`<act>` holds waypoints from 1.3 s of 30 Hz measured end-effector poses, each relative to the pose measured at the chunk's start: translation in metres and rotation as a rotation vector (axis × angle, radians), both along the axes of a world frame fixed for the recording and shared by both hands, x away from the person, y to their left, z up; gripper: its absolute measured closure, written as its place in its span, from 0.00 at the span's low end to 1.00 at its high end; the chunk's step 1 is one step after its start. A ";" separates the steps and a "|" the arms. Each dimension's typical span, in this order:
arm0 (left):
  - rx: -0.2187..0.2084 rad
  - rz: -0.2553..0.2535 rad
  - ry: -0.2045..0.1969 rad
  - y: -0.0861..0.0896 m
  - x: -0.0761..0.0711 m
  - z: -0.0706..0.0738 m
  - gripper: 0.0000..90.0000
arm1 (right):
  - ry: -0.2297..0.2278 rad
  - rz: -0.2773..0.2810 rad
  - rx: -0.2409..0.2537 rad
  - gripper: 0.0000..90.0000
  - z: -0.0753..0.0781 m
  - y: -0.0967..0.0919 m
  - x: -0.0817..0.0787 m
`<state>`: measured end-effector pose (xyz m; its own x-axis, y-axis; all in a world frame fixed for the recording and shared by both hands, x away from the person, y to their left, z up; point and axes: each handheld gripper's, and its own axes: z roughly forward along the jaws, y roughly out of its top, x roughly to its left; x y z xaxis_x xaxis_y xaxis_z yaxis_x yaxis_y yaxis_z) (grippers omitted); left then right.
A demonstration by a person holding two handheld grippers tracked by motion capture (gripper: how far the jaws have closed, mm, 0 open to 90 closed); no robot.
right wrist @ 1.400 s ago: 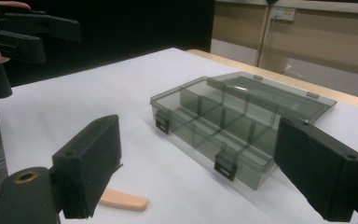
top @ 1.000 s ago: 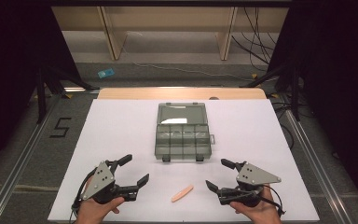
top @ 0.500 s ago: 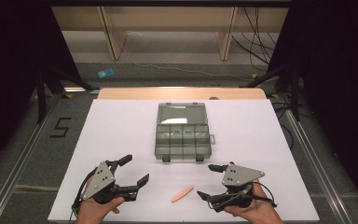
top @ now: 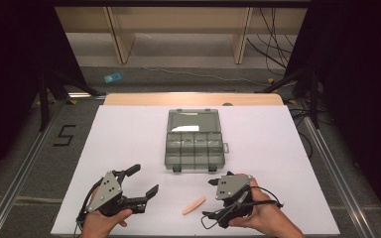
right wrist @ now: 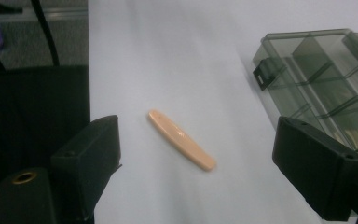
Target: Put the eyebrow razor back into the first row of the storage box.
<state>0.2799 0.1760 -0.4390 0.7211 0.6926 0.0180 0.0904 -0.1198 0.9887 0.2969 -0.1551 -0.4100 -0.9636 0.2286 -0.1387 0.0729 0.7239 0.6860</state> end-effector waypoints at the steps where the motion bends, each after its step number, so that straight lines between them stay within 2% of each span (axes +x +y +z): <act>1: -0.001 0.000 0.000 0.000 0.000 0.000 0.18 | 0.004 0.013 -0.021 0.18 0.000 0.005 0.003; 5: -0.002 0.001 -0.006 0.000 0.000 0.000 0.18 | 0.015 0.042 -0.049 0.18 -0.001 0.017 0.010; 12: -0.009 0.001 0.003 0.000 -0.001 0.000 0.18 | 0.030 0.087 -0.143 0.20 -0.010 0.035 0.019; 14: -0.002 -0.001 -0.005 0.001 0.000 0.000 0.18 | 0.036 0.107 -0.169 0.21 -0.013 0.038 0.020; 16: -0.001 -0.001 -0.006 0.001 0.000 0.000 0.18 | 0.050 0.138 -0.191 0.23 -0.015 0.041 0.022; 18: -0.001 -0.001 -0.006 0.000 0.000 0.000 0.18 | 0.066 0.142 -0.223 0.24 -0.018 0.043 0.022; 24: -0.010 0.001 0.002 0.000 -0.001 0.000 0.18 | 0.079 0.169 -0.274 0.29 -0.023 0.051 0.025; 25: -0.002 -0.001 -0.006 0.001 0.000 0.000 0.18 | 0.079 0.170 -0.281 0.30 -0.023 0.052 0.026; 26: 0.000 -0.001 -0.006 0.001 0.000 0.000 0.18 | 0.049 0.185 -0.300 0.31 -0.024 0.053 0.028; 30: -0.001 -0.001 -0.003 0.000 0.000 0.000 0.18 | 0.052 0.213 -0.334 0.36 -0.029 0.057 0.031; 31: -0.002 0.000 -0.004 0.000 0.000 0.000 0.18 | 0.076 0.207 -0.339 0.38 -0.031 0.059 0.030; 33: -0.012 0.003 0.006 0.000 0.000 0.000 0.18 | 0.075 0.214 -0.366 0.39 -0.034 0.061 0.031; 35: -0.013 0.003 0.007 0.000 0.000 0.000 0.18 | 0.079 0.221 -0.380 0.43 -0.036 0.063 0.032; 39: -0.012 0.002 0.009 0.000 0.000 0.000 0.18 | 0.092 0.226 -0.378 0.48 -0.037 0.065 0.037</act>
<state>0.2796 0.1759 -0.4395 0.7201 0.6938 0.0032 0.0997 -0.1080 0.9891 0.3336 -0.0902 -0.4469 -0.9958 -0.0395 -0.0832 -0.0676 0.9271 0.3687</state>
